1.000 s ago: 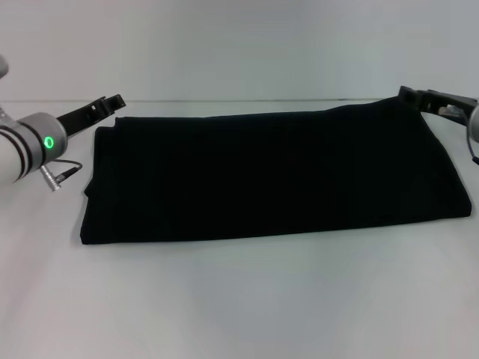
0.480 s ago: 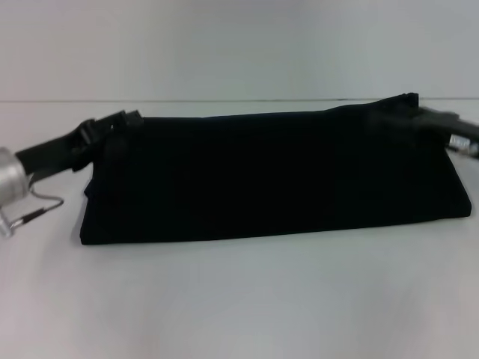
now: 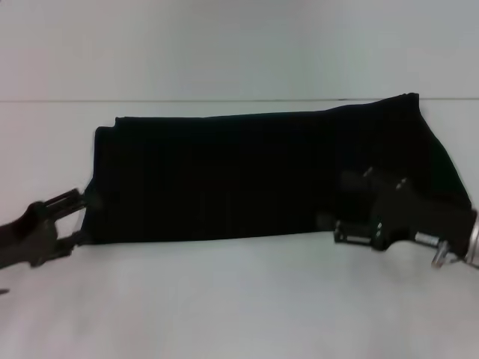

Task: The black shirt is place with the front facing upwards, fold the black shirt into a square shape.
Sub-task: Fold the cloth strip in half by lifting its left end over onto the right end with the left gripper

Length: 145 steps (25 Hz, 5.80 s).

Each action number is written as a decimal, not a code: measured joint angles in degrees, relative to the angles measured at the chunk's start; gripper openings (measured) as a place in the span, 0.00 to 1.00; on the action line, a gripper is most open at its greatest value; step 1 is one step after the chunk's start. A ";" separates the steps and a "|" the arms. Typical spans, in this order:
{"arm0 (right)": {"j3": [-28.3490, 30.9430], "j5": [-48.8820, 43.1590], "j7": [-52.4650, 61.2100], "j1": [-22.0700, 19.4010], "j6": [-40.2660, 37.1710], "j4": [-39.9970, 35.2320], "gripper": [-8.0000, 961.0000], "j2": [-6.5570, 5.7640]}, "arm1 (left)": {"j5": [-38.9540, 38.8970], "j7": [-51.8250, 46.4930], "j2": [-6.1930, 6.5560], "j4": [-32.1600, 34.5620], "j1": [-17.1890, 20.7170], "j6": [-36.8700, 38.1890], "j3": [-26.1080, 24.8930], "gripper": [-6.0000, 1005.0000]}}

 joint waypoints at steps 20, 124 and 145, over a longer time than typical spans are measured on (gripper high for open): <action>-2.51 0.33 -6.17 0.23 3.24 3.54 0.96 0.21 | 1.77 -6.75 -0.05 -0.72 0.61 -7.30 2.35 0.91; 8.14 2.18 -5.78 -10.13 -1.78 3.64 0.96 -0.69 | -8.75 5.32 -11.43 -8.73 -24.84 -12.12 18.45 0.05; 8.17 4.24 -9.52 4.26 18.09 10.39 0.96 0.41 | -10.25 9.75 -11.22 -12.54 -24.02 -11.87 18.86 0.05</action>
